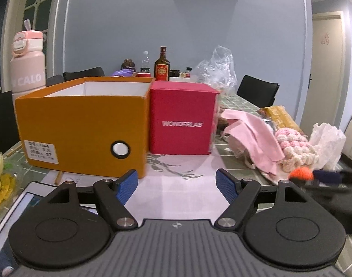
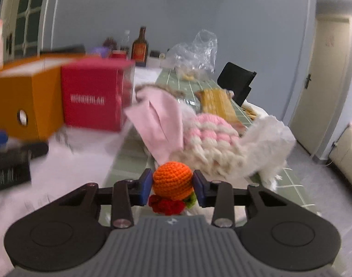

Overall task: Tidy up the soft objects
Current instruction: 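Grasp the orange crochet ball with the right tool and lift it, then grasp the pink cloth with the left tool while the right tool holds the orange ball, then carry the pink cloth and orange ball with both tools to the orange box, then open the left tool over the orange box while the right tool releases the ball inside, then move both open tools back over the table items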

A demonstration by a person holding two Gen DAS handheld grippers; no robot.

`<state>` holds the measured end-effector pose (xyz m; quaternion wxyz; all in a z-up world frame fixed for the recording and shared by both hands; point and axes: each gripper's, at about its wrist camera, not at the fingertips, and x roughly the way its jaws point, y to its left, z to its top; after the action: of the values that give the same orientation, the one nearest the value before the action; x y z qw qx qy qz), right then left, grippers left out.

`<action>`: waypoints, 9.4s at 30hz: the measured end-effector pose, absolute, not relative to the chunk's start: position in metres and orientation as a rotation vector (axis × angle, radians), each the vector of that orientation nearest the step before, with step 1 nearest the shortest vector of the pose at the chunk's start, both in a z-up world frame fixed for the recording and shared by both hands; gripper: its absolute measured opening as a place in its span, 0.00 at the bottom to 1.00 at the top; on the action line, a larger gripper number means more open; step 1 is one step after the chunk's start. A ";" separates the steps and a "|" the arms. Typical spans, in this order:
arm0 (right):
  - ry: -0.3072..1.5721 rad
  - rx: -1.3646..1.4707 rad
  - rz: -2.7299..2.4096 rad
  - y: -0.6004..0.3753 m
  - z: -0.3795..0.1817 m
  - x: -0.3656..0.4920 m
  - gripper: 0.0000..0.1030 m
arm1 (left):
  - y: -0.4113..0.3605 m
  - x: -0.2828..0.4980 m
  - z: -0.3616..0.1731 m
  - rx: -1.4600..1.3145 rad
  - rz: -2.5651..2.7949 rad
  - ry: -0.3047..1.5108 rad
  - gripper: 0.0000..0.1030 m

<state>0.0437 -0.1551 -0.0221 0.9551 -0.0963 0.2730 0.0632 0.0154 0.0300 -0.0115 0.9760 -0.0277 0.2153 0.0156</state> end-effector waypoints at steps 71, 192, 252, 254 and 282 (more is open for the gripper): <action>0.440 0.139 0.039 -0.280 -0.044 0.032 0.41 | -0.093 0.178 -0.004 -0.265 0.248 0.643 0.33; 0.055 0.112 0.652 -0.089 0.113 0.050 0.40 | 0.149 0.005 0.117 -0.295 -0.025 0.134 0.04; 0.317 0.105 0.604 0.039 0.031 0.163 0.40 | 0.219 0.086 0.015 -0.167 -0.040 0.045 0.82; 0.327 0.117 0.608 0.037 0.031 0.166 0.40 | 0.215 0.086 0.014 -0.152 -0.043 0.045 0.82; 0.226 0.125 0.603 0.029 0.053 0.142 0.79 | 0.228 0.085 0.012 -0.211 0.000 0.060 0.83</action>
<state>0.1419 0.0295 0.0531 0.9467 0.0612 0.1110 0.2962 0.0846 0.2284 0.0115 0.9940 -0.1052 0.0299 0.0001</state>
